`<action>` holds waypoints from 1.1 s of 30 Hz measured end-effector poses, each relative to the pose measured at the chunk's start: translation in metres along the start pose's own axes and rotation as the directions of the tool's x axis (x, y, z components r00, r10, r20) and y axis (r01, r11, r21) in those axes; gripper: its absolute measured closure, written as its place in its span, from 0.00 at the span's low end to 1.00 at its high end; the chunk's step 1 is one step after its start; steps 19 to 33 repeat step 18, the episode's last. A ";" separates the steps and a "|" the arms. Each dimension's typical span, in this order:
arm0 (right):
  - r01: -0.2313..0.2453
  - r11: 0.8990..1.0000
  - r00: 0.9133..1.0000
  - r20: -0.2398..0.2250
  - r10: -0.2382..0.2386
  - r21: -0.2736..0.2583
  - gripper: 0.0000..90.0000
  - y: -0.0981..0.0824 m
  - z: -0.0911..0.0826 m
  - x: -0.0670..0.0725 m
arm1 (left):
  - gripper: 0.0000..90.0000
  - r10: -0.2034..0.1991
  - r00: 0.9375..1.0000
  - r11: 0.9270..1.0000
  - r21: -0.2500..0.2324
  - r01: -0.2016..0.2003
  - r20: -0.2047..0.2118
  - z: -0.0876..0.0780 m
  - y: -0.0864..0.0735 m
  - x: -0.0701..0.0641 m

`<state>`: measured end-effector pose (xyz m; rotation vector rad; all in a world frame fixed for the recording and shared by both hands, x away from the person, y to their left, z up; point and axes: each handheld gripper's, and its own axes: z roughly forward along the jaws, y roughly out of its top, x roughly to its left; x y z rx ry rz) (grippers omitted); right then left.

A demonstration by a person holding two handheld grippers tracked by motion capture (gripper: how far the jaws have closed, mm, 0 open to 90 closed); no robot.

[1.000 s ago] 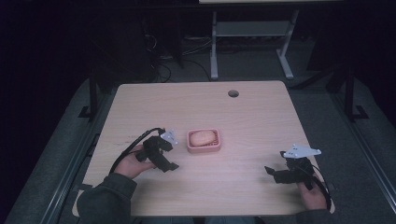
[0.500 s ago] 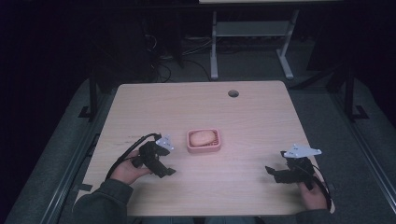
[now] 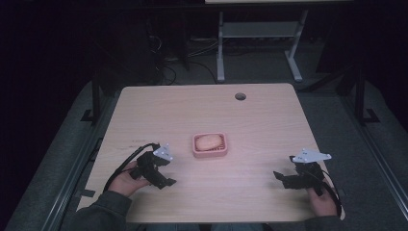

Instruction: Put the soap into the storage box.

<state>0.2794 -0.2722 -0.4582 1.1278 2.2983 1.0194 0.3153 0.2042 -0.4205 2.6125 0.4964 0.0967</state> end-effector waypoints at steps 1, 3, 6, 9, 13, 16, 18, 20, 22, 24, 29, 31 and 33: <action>-0.002 1.000 1.000 0.001 0.002 0.000 0.16 0.000 0.000 0.000 | 0.25 0.001 1.000 1.000 0.002 -0.001 0.000 0.000 -0.002 -0.001; -0.004 1.000 1.000 0.001 0.004 -0.001 0.16 0.000 0.000 0.000 | 0.25 -0.005 1.000 1.000 0.000 0.005 0.005 -0.001 -0.006 -0.003; -0.003 1.000 1.000 0.003 0.003 0.002 0.16 0.000 0.000 0.000 | 0.25 -0.009 1.000 1.000 -0.006 0.009 0.004 -0.001 -0.012 -0.005; -0.004 1.000 1.000 0.003 0.004 0.004 0.16 0.000 0.000 0.000 | 0.25 -0.020 1.000 1.000 -0.010 0.020 0.002 -0.001 -0.017 -0.008; -0.005 1.000 1.000 0.002 0.005 0.007 0.16 -0.001 0.000 0.000 | 0.25 -0.020 1.000 1.000 -0.015 0.020 -0.001 -0.004 -0.024 -0.012; -0.006 1.000 1.000 0.001 0.006 0.007 0.16 -0.001 -0.001 0.001 | 0.25 -0.024 1.000 0.999 -0.027 0.024 -0.005 -0.005 -0.028 -0.015; -0.004 1.000 1.000 0.000 0.004 0.007 0.16 -0.001 -0.001 0.001 | 0.25 -0.027 1.000 0.999 -0.024 0.027 -0.005 -0.005 -0.031 -0.016; -0.004 1.000 1.000 0.000 0.004 0.007 0.16 -0.001 -0.001 0.001 | 0.25 -0.027 1.000 0.999 -0.024 0.027 -0.005 -0.005 -0.031 -0.016; -0.004 1.000 1.000 0.000 0.004 0.007 0.16 -0.001 -0.001 0.001 | 0.25 -0.027 1.000 0.999 -0.024 0.027 -0.005 -0.005 -0.031 -0.016; -0.004 1.000 1.000 0.000 0.004 0.007 0.16 -0.001 -0.001 0.001 | 0.25 -0.027 1.000 0.999 -0.024 0.027 -0.005 -0.005 -0.031 -0.016; -0.004 1.000 1.000 0.000 0.004 0.007 0.16 -0.001 -0.001 0.001 | 0.25 -0.027 1.000 0.999 -0.024 0.027 -0.005 -0.005 -0.031 -0.016; -0.004 1.000 1.000 0.000 0.004 0.007 0.16 -0.001 -0.001 0.001 | 0.25 -0.027 1.000 0.999 -0.024 0.027 -0.005 -0.005 -0.031 -0.016; -0.004 1.000 1.000 0.000 0.004 0.007 0.16 -0.001 -0.001 0.001 | 0.25 -0.027 1.000 0.999 -0.024 0.027 -0.005 -0.005 -0.031 -0.016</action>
